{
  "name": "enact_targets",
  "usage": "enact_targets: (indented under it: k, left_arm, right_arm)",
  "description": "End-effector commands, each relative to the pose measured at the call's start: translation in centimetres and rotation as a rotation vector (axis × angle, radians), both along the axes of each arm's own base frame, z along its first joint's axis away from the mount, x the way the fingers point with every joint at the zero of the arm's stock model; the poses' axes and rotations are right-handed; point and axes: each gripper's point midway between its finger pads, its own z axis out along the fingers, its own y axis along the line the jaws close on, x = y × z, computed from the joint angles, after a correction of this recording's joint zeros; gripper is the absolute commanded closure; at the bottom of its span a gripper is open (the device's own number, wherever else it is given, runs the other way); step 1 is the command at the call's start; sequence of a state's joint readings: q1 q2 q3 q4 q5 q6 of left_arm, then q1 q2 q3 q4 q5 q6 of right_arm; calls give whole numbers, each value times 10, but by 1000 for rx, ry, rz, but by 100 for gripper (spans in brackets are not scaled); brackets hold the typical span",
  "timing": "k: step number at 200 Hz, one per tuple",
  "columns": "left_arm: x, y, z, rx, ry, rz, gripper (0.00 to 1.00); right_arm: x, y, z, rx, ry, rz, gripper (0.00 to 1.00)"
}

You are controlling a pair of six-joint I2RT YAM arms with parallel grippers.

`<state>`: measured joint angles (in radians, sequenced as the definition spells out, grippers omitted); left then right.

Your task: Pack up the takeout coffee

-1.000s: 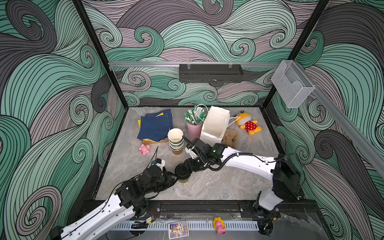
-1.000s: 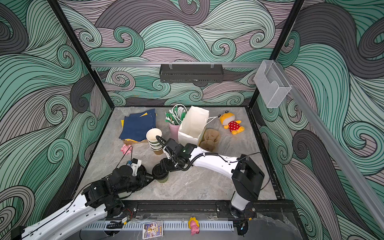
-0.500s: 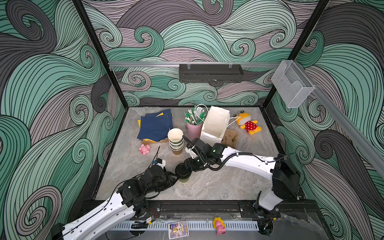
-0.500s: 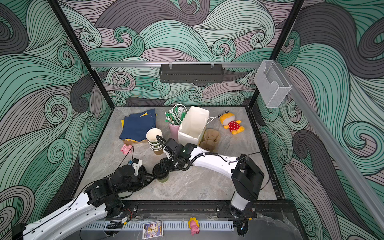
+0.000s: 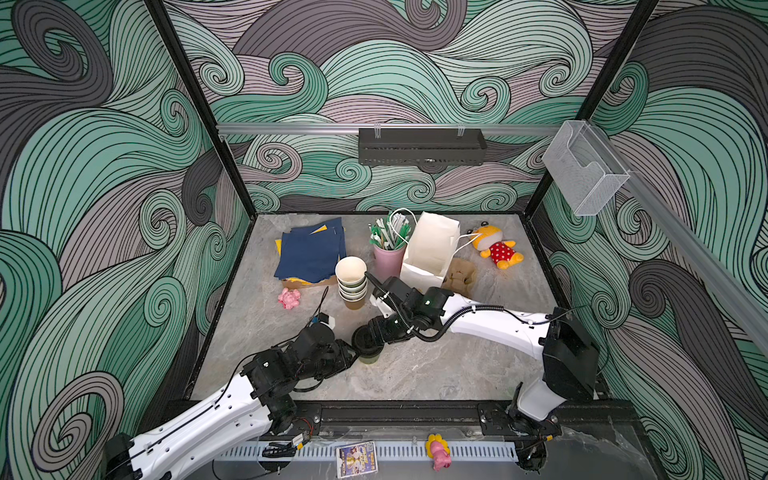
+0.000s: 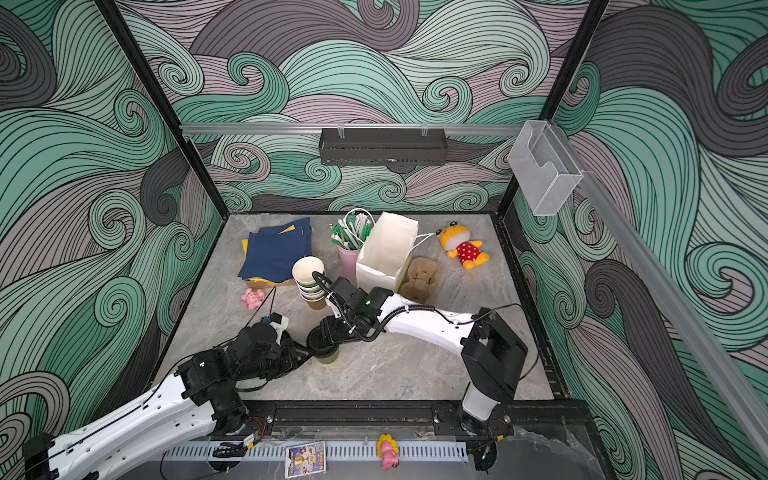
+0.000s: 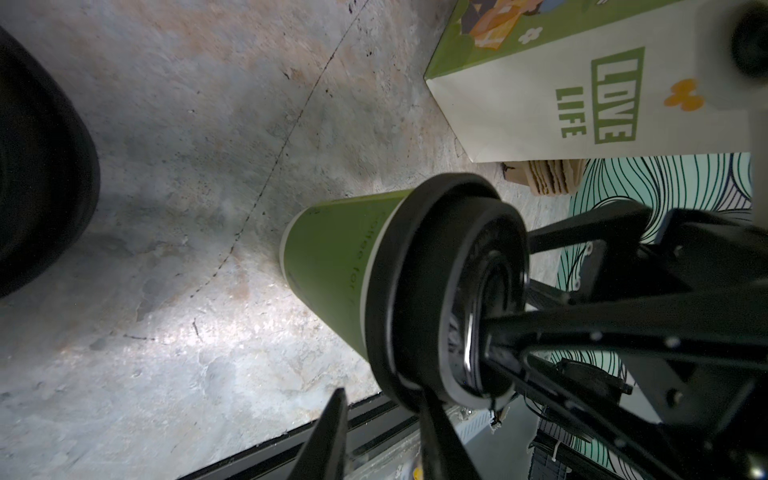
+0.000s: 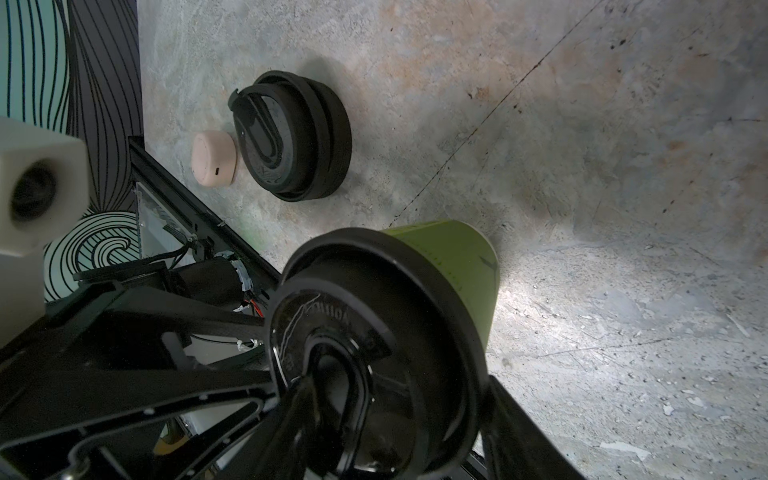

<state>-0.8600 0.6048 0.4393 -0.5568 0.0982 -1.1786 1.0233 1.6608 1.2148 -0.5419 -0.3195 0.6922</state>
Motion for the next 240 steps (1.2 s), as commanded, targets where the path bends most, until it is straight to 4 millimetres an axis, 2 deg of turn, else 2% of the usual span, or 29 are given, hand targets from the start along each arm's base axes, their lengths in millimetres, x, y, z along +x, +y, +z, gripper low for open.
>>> enact_targets:
  k: [1,21,55,112,143,163,182,204,224,240]
  left_arm:
    - [-2,8,-7,60,-8,-14,66]
    - [7,2,14,9,-71,-2,63]
    - [17,6,43,-6,-164,20,61]
    - [21,20,62,66,-212,45,47]
    - [30,16,68,67,-241,56,46]
    - [35,21,79,114,-270,60,46]
    - [43,36,96,201,-320,98,39]
    - [56,53,120,325,-385,119,31]
    - [72,50,141,404,-425,72,25]
    - [89,47,148,476,-432,25,21]
  right_arm:
    - [-8,-16,-21,-93,32,-9,37]
    - [-8,-17,-21,-94,32,-9,36]
    - [-5,-13,-15,-78,18,-7,35]
    - [-1,-13,11,-31,-53,16,27]
    - [2,-17,24,-19,-81,29,26]
    - [4,-17,35,-5,-104,36,25]
    - [4,-21,52,10,-132,49,23]
    - [2,-35,77,28,-204,53,24]
    - [0,-57,97,26,-277,44,24]
    - [-4,-77,107,21,-325,19,25]
